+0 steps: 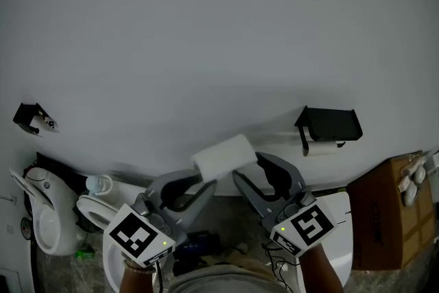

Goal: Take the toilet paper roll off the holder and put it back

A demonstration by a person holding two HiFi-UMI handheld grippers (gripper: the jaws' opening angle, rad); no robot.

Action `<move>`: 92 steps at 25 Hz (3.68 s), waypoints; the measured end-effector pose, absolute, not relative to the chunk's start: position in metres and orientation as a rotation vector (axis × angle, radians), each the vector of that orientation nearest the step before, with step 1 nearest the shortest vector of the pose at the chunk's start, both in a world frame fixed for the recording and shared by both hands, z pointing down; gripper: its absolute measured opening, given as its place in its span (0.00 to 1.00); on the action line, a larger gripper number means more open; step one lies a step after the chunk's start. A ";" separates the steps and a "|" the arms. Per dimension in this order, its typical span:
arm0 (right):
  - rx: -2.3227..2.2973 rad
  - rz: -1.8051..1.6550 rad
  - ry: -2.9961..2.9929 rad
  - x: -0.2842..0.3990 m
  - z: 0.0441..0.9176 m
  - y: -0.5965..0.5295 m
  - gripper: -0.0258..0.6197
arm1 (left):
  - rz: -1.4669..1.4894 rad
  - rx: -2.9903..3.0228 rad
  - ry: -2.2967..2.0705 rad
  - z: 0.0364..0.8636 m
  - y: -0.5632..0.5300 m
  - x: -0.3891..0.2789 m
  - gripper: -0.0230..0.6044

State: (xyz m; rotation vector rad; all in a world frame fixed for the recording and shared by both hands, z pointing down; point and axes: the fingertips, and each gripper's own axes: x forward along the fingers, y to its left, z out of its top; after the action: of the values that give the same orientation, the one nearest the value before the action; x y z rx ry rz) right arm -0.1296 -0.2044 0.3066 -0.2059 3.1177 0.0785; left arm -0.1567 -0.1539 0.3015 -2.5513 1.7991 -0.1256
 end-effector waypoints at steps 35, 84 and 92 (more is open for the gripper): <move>-0.953 0.201 2.994 0.047 0.281 -0.390 0.35 | -0.098 -2.761 1.177 0.278 -0.356 0.001 0.14; -1.497 0.160 2.788 0.057 0.296 -0.274 0.06 | -0.107 -2.735 1.346 0.284 -0.257 -0.062 0.03; -1.570 0.108 2.772 0.048 0.311 -0.227 0.05 | -0.132 -2.761 1.318 0.298 -0.214 -0.076 0.02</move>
State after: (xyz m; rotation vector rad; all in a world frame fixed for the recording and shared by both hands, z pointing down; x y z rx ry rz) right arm 0.0479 -0.2270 0.3110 -1.5704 2.7716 0.1076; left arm -0.0761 -0.2139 0.2977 -2.7607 1.3182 -0.1320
